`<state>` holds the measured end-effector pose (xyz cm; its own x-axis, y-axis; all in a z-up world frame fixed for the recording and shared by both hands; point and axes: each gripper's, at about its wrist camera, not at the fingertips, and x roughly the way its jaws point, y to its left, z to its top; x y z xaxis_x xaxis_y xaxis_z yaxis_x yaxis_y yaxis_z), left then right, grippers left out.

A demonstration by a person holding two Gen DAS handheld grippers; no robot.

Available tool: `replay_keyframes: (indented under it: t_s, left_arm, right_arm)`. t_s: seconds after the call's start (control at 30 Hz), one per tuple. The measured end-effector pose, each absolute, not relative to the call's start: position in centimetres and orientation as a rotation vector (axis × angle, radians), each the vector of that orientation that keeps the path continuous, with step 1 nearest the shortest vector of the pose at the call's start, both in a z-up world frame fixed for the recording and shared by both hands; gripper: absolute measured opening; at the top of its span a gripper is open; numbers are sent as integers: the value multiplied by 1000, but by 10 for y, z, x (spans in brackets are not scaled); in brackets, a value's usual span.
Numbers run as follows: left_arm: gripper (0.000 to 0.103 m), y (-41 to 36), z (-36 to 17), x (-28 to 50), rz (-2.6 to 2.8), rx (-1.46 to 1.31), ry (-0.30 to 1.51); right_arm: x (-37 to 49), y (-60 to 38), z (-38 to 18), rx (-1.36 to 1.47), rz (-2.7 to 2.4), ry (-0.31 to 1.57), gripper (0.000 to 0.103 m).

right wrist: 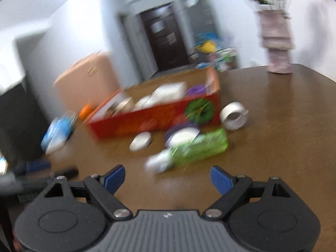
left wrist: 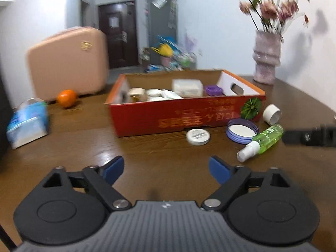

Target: Organize rigid objects

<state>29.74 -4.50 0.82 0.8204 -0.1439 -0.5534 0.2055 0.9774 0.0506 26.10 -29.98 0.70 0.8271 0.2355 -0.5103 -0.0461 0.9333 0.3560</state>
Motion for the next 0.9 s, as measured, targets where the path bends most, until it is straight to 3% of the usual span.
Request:
replay_keyframes:
  t_s: [0.2, 0.33, 0.5, 0.63, 0.83, 0.9]
  left_arm:
    - [83, -78, -7, 363, -242, 195, 600]
    - [80, -92, -18, 386, -291, 214, 608]
    - [57, -95, -34, 399, -296, 218, 626]
    - [40, -92, -35, 403, -322, 173, 632]
    - [40, -92, -32, 392, -281, 190, 637]
    - [40, -87, -30, 379, -274, 180, 654]
  right_arm:
    - [312, -300, -12, 421, 48, 602, 81]
    - [329, -299, -22, 392, 46, 661, 50]
    - [323, -310, -15, 257, 84, 669, 50]
    - [327, -312, -13, 166, 72, 669, 44]
    - [344, -300, -21, 69, 37, 707, 31]
    - [339, -300, -21, 62, 44, 703, 31]
